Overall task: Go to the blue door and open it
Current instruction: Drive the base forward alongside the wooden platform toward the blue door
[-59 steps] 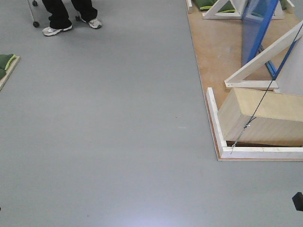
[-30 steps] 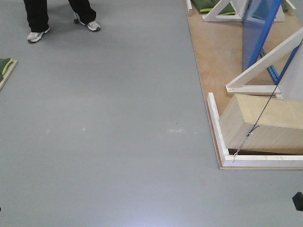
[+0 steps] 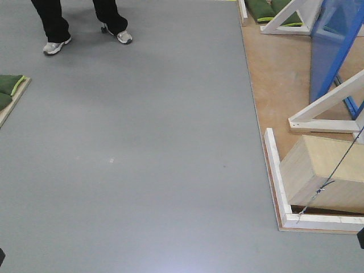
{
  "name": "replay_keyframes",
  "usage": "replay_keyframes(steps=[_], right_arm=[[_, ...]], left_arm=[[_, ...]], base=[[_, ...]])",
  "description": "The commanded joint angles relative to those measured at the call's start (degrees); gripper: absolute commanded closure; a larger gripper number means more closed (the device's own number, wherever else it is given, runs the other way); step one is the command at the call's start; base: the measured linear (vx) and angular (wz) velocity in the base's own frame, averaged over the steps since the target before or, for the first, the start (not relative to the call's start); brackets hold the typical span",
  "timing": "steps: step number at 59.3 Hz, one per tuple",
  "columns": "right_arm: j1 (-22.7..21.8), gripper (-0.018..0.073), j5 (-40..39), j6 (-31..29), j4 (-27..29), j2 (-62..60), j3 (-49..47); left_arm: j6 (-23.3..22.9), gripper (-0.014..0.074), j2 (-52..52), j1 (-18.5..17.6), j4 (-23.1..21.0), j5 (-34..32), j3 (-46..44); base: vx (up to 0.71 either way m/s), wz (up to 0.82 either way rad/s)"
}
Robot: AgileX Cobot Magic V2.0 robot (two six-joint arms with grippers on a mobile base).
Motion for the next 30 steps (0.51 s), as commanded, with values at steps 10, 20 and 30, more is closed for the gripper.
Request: replay_keyframes(steps=[10, 20, 30], right_arm=[[-0.3, 0.0564, -4.6, -0.4, -0.3, -0.9, 0.5], [-0.3, 0.0564, -4.6, -0.4, -0.3, -0.9, 0.5], [-0.3, 0.0564, -4.6, -0.4, -0.3, -0.9, 0.5]], left_arm=[[-0.2, 0.0526, -1.4, 0.0, -0.1, -4.5, -0.9], [-0.2, 0.0526, -1.3, 0.1, -0.1, -4.5, -0.9], [-0.2, 0.0526, -1.3, 0.1, -0.1, -4.5, -0.9]], base=[[0.25, -0.07], [0.3, -0.1], [0.33, -0.09]])
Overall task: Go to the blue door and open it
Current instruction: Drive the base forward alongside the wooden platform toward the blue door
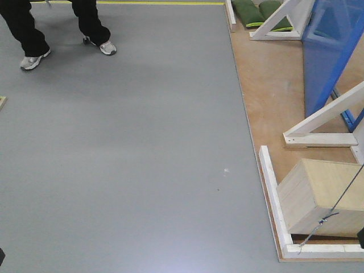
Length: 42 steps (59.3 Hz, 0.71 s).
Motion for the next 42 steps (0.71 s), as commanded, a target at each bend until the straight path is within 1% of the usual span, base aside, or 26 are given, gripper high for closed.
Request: replay_keyframes(steps=[1, 24, 42], right_arm=[[-0.3, 0.0564, -4.6, -0.4, -0.3, -0.9, 0.5], [-0.3, 0.0564, -4.6, -0.4, -0.3, -0.8, 0.5], [-0.3, 0.0564, -4.6, -0.4, -0.3, -0.7, 0.5]], left_arm=[[-0.2, 0.0526, -1.3, 0.0, -0.1, -4.6, -0.9], [-0.2, 0.0526, -1.2, 0.0, -0.1, -4.6, -1.0], [-0.2, 0.0526, -1.2, -0.1, -0.1, -4.6, -1.0]], base=[[0.35, -0.08], [0.37, -0.07], [0.38, 0.03]])
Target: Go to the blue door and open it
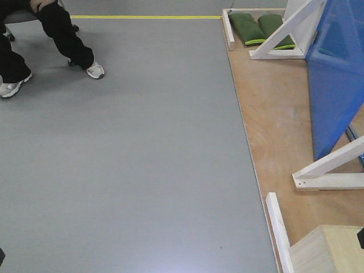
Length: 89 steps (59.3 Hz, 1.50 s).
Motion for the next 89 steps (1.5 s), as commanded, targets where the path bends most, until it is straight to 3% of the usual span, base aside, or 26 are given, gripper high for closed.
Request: replay_keyframes(steps=[1, 89], right_arm=[[-0.3, 0.0564, -4.7, -0.4, -0.3, -0.7, 0.5], [-0.2, 0.0564, -4.7, -0.4, -0.3, -0.7, 0.5]], left_arm=[[-0.2, 0.0526, -1.2, -0.1, -0.1, -4.6, -1.0], [-0.2, 0.0526, -1.1, 0.0, -0.1, -4.7, -1.6]], base=[[0.39, 0.04], [0.37, -0.02]])
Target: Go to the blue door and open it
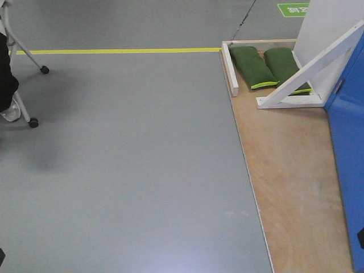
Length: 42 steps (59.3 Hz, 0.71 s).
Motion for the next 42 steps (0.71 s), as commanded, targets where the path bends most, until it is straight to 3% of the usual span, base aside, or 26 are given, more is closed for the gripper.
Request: replay_keyframes(steps=[1, 11, 42], right_arm=[[-0.2, 0.0564, -4.7, -0.4, -0.3, -0.7, 0.5], [1.6, 0.0564, -4.7, -0.4, -0.3, -0.7, 0.5], [1.4, 0.0564, -4.7, -0.4, -0.3, -0.6, 0.5]], left_arm=[[-0.2, 0.0526, -1.1, 0.0, -0.1, -4.7, -1.6], [-0.2, 0.0526, -1.2, 1.6, -0.1, -4.7, -1.4], [-0.2, 0.0526, -1.1, 1.6, -0.1, -4.3, -1.4]], base=[[0.31, -0.03], [0.28, -0.02], [0.18, 0.01]])
